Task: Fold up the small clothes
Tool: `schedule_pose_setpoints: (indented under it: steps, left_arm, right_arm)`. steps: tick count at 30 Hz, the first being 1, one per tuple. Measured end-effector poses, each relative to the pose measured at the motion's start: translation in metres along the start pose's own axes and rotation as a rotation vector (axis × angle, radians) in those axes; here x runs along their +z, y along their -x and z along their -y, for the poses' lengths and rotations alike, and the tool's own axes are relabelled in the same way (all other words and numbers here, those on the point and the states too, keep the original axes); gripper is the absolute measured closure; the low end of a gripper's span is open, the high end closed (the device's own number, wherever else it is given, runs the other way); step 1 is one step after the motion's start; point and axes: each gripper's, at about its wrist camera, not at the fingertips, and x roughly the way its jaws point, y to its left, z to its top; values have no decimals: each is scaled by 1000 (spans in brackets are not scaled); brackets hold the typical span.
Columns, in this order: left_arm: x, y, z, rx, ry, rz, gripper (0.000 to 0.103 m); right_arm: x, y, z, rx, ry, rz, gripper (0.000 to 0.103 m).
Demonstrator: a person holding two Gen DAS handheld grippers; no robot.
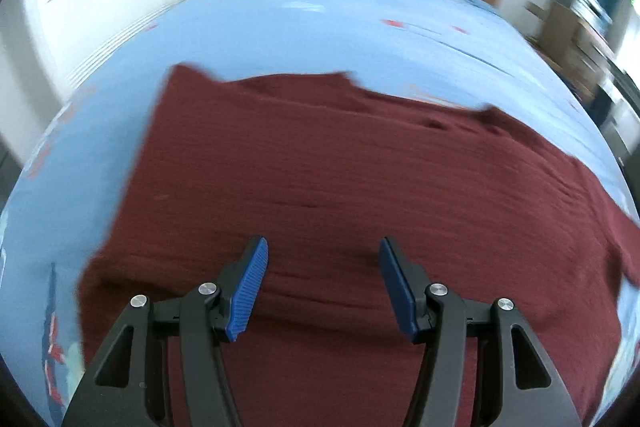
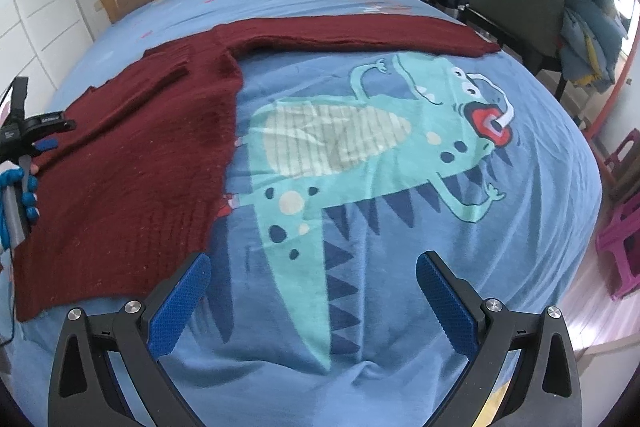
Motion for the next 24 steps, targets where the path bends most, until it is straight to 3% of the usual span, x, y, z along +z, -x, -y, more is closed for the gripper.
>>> schedule_pose_setpoints:
  steps: [6,13,24]
  left_arm:
    - [22,-4,-42,24,61,23,51]
    - [76,-18,-53,37,81,66,50]
    - [93,-65,-53,68,61,-16,45]
  right_arm:
    - [2,-3,-11,0,27,-7,0]
    - [3,-10,-15,-21,41,-27,0]
    - [7,-17,-24,-50,81,-54,0]
